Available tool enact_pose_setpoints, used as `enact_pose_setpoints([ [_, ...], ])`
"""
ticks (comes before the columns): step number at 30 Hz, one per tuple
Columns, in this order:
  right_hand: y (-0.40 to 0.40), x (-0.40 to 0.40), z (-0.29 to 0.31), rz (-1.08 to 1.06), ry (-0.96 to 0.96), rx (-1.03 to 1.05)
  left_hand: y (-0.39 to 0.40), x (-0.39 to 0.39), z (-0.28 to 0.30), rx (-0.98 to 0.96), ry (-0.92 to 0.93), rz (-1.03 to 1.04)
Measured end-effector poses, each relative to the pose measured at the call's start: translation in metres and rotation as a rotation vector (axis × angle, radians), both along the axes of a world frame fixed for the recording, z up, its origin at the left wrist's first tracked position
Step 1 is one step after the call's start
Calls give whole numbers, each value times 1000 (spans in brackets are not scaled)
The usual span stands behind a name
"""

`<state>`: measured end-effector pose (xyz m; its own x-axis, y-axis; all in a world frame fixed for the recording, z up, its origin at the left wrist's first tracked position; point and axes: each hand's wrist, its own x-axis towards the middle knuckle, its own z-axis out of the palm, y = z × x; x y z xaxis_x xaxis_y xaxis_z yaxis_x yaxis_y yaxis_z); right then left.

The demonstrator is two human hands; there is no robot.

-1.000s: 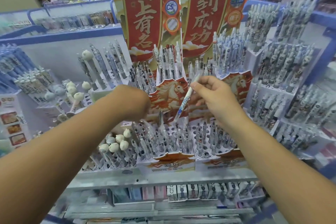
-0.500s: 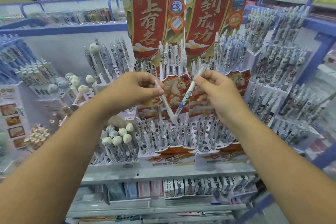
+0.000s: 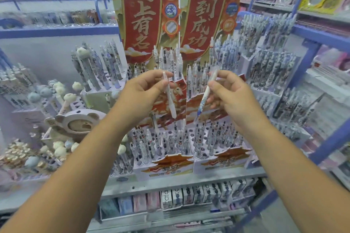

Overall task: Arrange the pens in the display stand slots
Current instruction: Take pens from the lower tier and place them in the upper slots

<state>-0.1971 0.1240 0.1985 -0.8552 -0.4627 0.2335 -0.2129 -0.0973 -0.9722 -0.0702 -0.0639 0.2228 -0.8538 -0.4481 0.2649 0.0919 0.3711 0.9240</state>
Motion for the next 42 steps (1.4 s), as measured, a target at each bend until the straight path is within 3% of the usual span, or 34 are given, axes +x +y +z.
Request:
enact_pose_setpoints([
  [6, 30, -7, 6, -72, 5, -91, 16, -14, 5, -38, 91, 12],
  [19, 59, -26, 0, -139, 20, 30, 37, -34, -4, -252, -10, 116],
  [27, 47, -28, 7, -76, -18, 17, 6, -19, 45, -130, 229, 279],
  [37, 29, -19, 7, -21, -4, 26, -18, -30, 88, -227, 316, 348],
  [42, 28, -19, 5, -26, -33, 8, -3, -49, 117, -373, 371, 234],
])
